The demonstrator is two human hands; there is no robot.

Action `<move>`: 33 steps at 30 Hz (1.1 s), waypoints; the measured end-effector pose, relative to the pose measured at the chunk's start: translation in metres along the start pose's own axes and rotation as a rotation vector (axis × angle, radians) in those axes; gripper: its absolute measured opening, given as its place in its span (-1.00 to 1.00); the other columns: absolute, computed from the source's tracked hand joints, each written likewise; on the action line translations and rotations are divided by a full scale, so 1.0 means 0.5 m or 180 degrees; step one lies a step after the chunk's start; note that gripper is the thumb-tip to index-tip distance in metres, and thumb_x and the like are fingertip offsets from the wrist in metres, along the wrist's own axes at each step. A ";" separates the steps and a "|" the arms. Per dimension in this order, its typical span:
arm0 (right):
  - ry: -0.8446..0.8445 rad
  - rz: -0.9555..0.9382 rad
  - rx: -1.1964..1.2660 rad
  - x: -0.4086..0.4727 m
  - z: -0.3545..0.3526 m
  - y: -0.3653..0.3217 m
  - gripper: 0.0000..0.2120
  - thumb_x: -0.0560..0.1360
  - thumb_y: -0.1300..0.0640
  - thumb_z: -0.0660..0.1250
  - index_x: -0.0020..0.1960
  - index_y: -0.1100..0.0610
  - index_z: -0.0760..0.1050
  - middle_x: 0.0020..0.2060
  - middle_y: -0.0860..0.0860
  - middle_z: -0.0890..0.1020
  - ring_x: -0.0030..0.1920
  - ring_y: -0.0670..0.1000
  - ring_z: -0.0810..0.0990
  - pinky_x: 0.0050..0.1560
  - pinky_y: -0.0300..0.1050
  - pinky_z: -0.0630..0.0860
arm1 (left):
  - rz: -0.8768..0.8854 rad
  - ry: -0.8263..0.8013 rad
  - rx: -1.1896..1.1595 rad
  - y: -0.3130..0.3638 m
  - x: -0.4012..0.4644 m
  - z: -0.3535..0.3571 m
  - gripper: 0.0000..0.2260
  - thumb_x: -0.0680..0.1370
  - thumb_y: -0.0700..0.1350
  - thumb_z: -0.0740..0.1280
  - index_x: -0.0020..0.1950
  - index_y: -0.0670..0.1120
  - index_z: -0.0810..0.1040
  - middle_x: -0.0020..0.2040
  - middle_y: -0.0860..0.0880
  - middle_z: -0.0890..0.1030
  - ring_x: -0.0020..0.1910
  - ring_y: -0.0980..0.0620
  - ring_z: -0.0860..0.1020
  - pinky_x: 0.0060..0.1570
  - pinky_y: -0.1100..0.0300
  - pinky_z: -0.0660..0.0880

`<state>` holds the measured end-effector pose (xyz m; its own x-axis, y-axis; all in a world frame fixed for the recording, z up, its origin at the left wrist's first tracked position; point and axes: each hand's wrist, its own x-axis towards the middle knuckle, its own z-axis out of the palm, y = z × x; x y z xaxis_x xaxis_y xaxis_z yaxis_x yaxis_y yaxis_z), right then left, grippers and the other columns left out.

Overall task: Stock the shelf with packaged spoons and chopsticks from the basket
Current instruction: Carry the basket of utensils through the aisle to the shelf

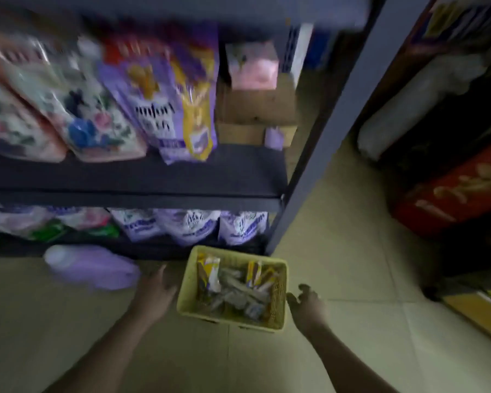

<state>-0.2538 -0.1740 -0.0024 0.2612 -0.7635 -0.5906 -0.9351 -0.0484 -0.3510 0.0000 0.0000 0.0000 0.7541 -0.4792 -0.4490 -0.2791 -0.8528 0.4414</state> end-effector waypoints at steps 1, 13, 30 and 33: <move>0.0012 0.0151 -0.0036 0.056 0.023 -0.025 -0.50 0.55 -0.02 0.19 0.38 0.25 0.25 0.29 0.23 0.46 0.29 0.21 0.45 0.20 -0.04 0.40 | -0.0081 -0.0025 0.0047 -0.002 0.032 0.039 -0.47 0.48 -0.22 0.34 0.40 -0.30 0.25 0.36 -0.36 0.38 0.34 -0.28 0.37 0.31 -0.02 0.29; -0.0001 0.0455 0.0487 0.258 0.176 0.047 -0.81 0.41 0.22 0.24 0.01 0.24 0.40 -0.06 0.18 0.61 -0.06 0.20 0.61 -0.11 0.04 0.57 | -0.0269 -0.0002 0.0455 -0.064 0.167 0.227 -0.82 0.52 -0.22 0.24 0.09 -0.25 0.40 -0.01 -0.28 0.60 0.01 -0.28 0.55 -0.16 0.07 0.38; -0.0313 -0.0780 0.0281 -0.317 -0.362 -0.339 -0.96 0.34 0.22 0.23 -0.28 0.15 0.38 -0.34 0.16 0.54 -0.34 0.15 0.52 -0.35 0.06 0.51 | -0.1266 0.0423 -0.0778 0.055 -0.464 -0.449 -0.72 0.51 -0.08 0.24 -0.38 -0.12 0.31 -0.17 -0.27 0.57 -0.11 -0.22 0.56 -0.27 0.13 0.29; -0.0583 -0.1332 -0.0068 -0.427 -0.367 -0.478 -0.86 0.38 0.09 0.24 -0.15 0.16 0.47 -0.28 0.14 0.62 -0.26 0.22 0.61 -0.28 0.13 0.57 | -0.1548 0.0759 -0.1146 0.013 -0.572 -0.580 -0.70 0.51 -0.09 0.23 -0.40 -0.09 0.26 -0.27 -0.22 0.49 -0.18 -0.20 0.53 -0.25 0.10 0.33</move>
<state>-0.1302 -0.1179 0.3410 0.6539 -0.5490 -0.5206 -0.7443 -0.3433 -0.5729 -0.0453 0.1916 0.3567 0.8670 0.0386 -0.4968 0.3129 -0.8180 0.4826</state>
